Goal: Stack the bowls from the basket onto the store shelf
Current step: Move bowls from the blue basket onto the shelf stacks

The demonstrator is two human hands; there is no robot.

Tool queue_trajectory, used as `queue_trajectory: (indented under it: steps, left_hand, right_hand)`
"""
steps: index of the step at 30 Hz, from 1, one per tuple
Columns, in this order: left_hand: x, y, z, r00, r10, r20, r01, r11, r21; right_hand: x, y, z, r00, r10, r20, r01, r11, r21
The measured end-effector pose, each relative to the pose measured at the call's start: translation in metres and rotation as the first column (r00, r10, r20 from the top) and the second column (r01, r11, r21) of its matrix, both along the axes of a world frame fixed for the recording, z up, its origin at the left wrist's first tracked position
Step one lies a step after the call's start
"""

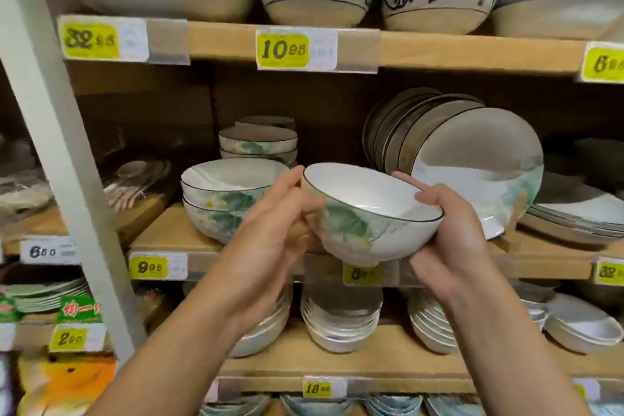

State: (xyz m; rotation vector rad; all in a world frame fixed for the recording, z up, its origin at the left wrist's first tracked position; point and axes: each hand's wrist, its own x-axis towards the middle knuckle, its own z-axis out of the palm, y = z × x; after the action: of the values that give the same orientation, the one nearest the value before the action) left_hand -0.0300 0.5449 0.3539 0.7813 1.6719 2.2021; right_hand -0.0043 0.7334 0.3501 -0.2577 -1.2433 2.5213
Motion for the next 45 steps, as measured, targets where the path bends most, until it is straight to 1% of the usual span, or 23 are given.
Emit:
queue_trajectory:
  steps: [4,5,7,11,14,16,18,20,23,25,27,29,31,34,38,39,42,45]
  left_hand:
    - [-0.017,0.006,0.007,0.995,-0.078,-0.069,0.071,0.993,-0.098]
    - [-0.021,0.010,0.007,0.996,-0.059,-0.070,0.051,0.993,-0.110]
    - [-0.025,0.018,0.007,0.999,-0.007,-0.053,0.003,0.997,-0.074]
    - [-0.035,0.035,0.009,0.995,0.076,-0.061,-0.075,0.997,0.007]
    - [-0.040,0.043,0.008,0.991,0.109,-0.073,-0.107,0.994,0.022]
    - [-0.042,0.044,0.011,0.994,0.092,-0.061,-0.090,0.995,0.044]
    - [-0.044,0.042,0.018,0.998,0.050,-0.034,-0.047,0.995,0.092]
    - [-0.046,0.040,0.026,0.999,0.003,-0.048,0.002,0.995,0.102]
    - [-0.055,0.038,0.039,0.993,0.012,-0.118,-0.010,1.000,0.021]
    - [-0.062,0.033,0.051,0.988,0.032,-0.152,-0.046,0.995,-0.094]
    - [-0.071,0.027,0.066,0.975,0.016,-0.223,-0.074,0.964,-0.256]
    - [-0.081,0.023,0.079,0.958,-0.060,-0.280,-0.077,0.887,-0.455]
    - [-0.096,0.021,0.088,0.958,-0.100,-0.268,-0.084,0.797,-0.597]
    - [-0.113,0.023,0.095,0.956,-0.153,-0.250,-0.083,0.678,-0.730]
    - [-0.128,0.035,0.085,0.932,-0.256,-0.255,-0.094,0.510,-0.855]
    - [-0.132,0.038,0.082,0.932,-0.269,-0.245,-0.090,0.483,-0.871]
    - [-0.145,0.045,0.075,0.927,-0.288,-0.240,-0.110,0.402,-0.909]
    - [-0.154,0.048,0.074,0.918,-0.307,-0.253,-0.153,0.313,-0.937]
  right_hand:
    - [-0.019,0.026,0.019,0.970,0.240,0.042,-0.242,0.970,0.027]
    - [-0.024,0.030,0.022,0.960,0.276,0.050,-0.278,0.960,0.036]
    - [-0.031,0.033,0.027,0.949,0.311,0.049,-0.313,0.949,0.031]
    - [-0.039,0.034,0.032,0.968,0.252,0.012,-0.252,0.968,-0.014]
    - [-0.034,0.030,0.027,0.983,0.153,-0.103,-0.150,0.988,0.032]
    - [-0.028,0.025,0.019,0.976,0.070,-0.207,-0.045,0.991,0.124]
    - [-0.021,0.021,0.016,0.955,0.145,-0.258,-0.055,0.944,0.326]
    - [-0.023,0.025,0.015,0.956,0.188,-0.224,-0.049,0.859,0.510]
    - [-0.034,0.037,0.025,0.948,0.216,-0.233,-0.003,0.739,0.674]
    - [-0.043,0.047,0.038,0.957,0.214,-0.197,0.021,0.623,0.782]
    - [-0.051,0.057,0.053,0.962,0.233,-0.140,0.002,0.510,0.860]
    - [-0.057,0.065,0.066,0.963,0.261,-0.059,-0.051,0.397,0.916]
    - [-0.063,0.068,0.076,0.967,0.254,0.017,-0.087,0.266,0.960]
    - [-0.074,0.069,0.089,0.968,0.209,0.137,-0.151,0.053,0.987]
    - [-0.090,0.064,0.096,0.921,0.174,0.347,-0.316,-0.185,0.931]
    - [-0.093,0.062,0.096,0.909,0.156,0.388,-0.349,-0.226,0.909]
    - [-0.100,0.055,0.098,0.886,0.083,0.456,-0.412,-0.309,0.857]
    - [-0.107,0.045,0.102,0.868,-0.036,0.495,-0.460,-0.433,0.775]
